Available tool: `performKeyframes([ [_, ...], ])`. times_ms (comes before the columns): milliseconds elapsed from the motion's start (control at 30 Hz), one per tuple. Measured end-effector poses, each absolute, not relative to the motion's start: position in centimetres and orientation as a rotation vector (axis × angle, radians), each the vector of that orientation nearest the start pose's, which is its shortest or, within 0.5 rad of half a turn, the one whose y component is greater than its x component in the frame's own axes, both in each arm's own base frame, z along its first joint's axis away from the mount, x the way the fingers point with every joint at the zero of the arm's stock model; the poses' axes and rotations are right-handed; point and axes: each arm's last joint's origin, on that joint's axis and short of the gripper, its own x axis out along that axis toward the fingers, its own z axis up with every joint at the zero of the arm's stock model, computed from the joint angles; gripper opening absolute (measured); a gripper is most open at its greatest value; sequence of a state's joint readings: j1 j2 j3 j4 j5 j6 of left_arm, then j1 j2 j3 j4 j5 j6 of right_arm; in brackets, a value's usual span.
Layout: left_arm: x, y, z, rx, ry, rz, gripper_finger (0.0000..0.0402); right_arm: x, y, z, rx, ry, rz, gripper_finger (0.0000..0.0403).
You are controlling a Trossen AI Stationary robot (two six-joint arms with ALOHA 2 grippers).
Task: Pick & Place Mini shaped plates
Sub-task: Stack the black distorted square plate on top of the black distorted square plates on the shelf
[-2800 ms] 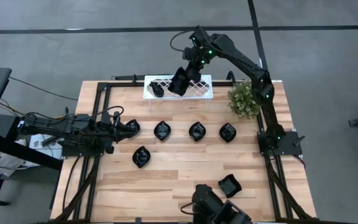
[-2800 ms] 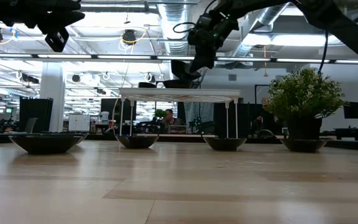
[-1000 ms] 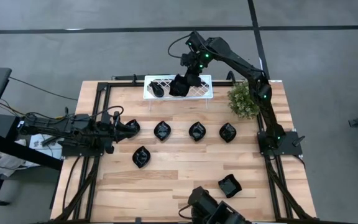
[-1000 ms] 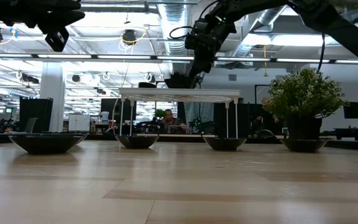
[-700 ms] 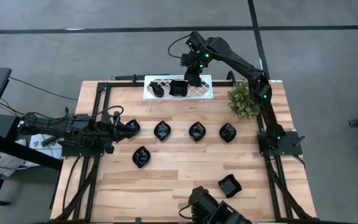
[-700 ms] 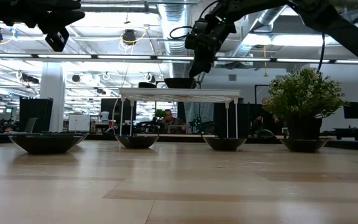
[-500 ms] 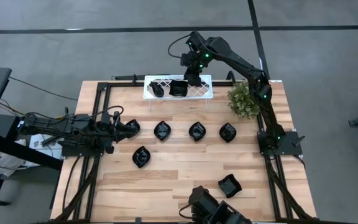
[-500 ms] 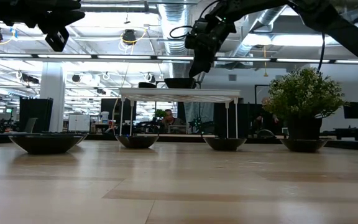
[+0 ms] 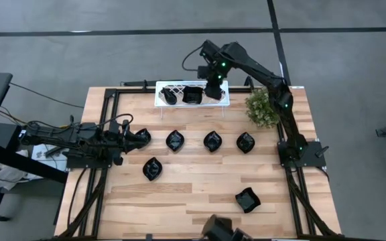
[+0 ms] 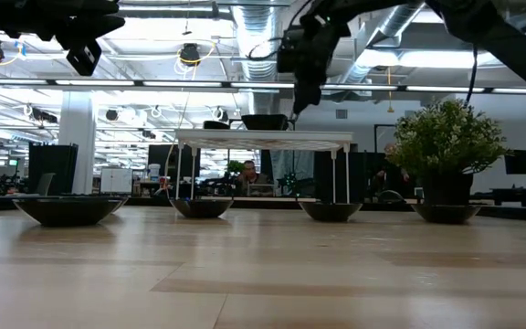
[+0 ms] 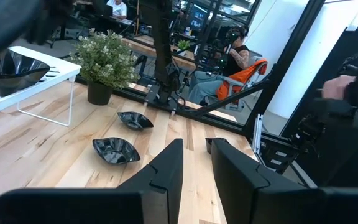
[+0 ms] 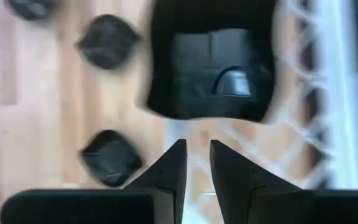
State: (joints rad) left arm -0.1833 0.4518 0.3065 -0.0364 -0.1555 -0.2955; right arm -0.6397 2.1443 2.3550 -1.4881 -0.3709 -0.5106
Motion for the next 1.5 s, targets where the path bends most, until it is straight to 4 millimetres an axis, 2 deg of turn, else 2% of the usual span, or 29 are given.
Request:
performKeyframes([
  [233, 12.7, -1.9, 22.5, -0.263, 0.182, -0.001, 0.0086, 34.7, -18.7, 36.7, 0.187, 1.131, 0.174, 0.0063],
  [433, 12.7, -1.9, 22.5, -0.263, 0.182, -0.002, 0.0086, 34.4, -13.5, 39.5, 0.150, 1.088, 0.226, 0.0063],
  [667, 12.7, -1.9, 22.5, -0.263, 0.182, -0.001, 0.0086, 33.5, -7.7, 40.7, 0.202, 1.118, 0.270, 0.0063],
  [867, 12.7, -1.9, 22.5, -0.262, 0.182, -0.002, 0.0086, 32.5, -2.6, 38.8, 0.269, 1.269, 0.281, 0.0063],
  [1033, 12.7, -1.9, 22.5, -0.262, 0.182, -0.002, 0.0086, 30.9, 1.1, 36.2, 0.290, 1.381, 0.229, 0.0063],
  [1233, 12.7, -1.9, 22.5, -0.263, 0.182, -0.002, 0.0086, 28.3, 4.6, 33.6, 0.411, 1.378, 0.170, 0.0063],
  [1500, 12.7, -1.9, 22.5, -0.264, 0.182, -0.002, 0.0086, 25.1, 8.1, 29.8, 0.601, 1.324, 0.055, 0.0063],
])
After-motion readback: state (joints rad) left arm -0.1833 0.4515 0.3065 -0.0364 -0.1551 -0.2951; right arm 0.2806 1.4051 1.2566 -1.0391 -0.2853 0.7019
